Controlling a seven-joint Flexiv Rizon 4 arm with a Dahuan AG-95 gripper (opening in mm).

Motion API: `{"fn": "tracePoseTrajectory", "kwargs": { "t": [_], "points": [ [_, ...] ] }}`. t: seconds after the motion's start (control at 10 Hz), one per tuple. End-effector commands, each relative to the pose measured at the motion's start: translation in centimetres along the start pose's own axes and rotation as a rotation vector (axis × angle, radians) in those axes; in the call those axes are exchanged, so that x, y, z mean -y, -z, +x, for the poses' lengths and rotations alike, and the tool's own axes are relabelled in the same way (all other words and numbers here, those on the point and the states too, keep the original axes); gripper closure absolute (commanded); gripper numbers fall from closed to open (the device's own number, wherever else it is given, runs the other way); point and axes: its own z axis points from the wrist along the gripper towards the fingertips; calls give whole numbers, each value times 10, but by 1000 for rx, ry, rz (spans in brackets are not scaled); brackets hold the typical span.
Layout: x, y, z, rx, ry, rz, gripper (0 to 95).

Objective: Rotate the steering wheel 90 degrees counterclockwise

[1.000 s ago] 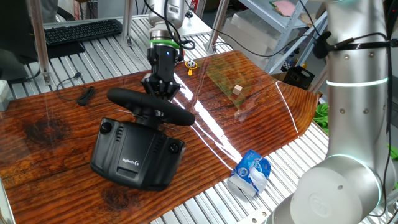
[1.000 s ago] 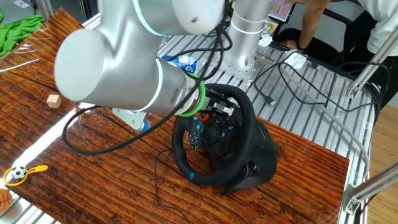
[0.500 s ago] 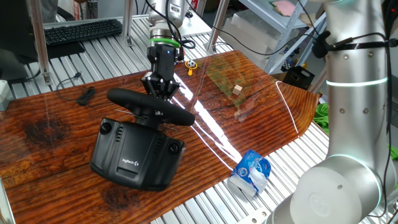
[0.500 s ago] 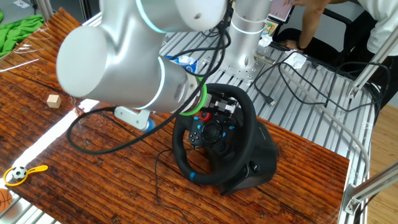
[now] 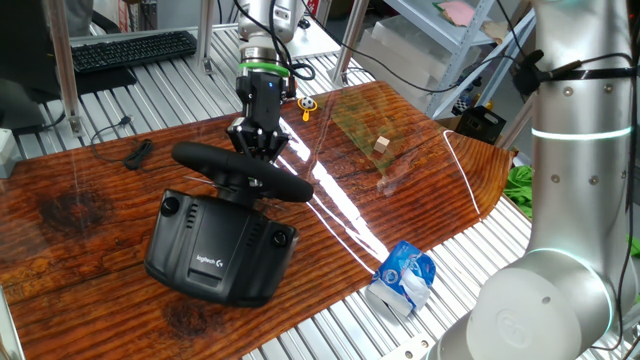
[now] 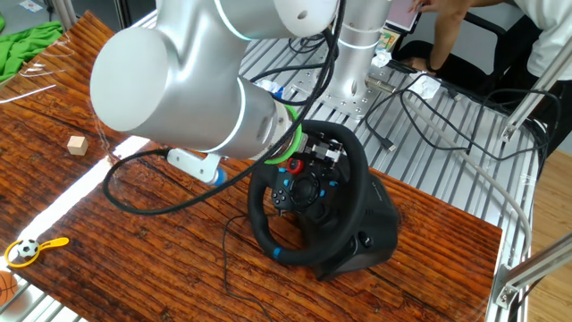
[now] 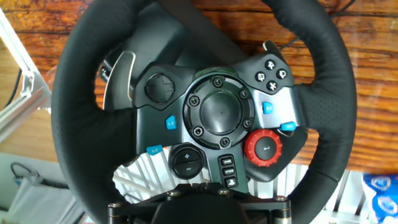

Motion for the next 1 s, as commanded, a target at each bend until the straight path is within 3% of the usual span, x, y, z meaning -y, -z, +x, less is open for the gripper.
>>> {"fn": "tracePoseTrajectory", "kwargs": {
  "t": [0.1,0.2,0.3,0.5,0.6,0.7,0.8,0.9,1.0],
  "points": [
    [-3,1,3,9,-28,-27,950],
    [-8,3,7,2,-51,-59,950],
    [-11,4,9,11,-64,-58,950],
    [-15,9,11,58,-83,-52,950],
    [-16,13,11,90,-89,-41,950],
    [-16,20,10,144,-95,-7,950],
    [-17,25,9,190,-100,10,950],
    [-17,32,8,255,-107,4,950],
    [-17,35,8,291,-109,16,950]
  ]
}}
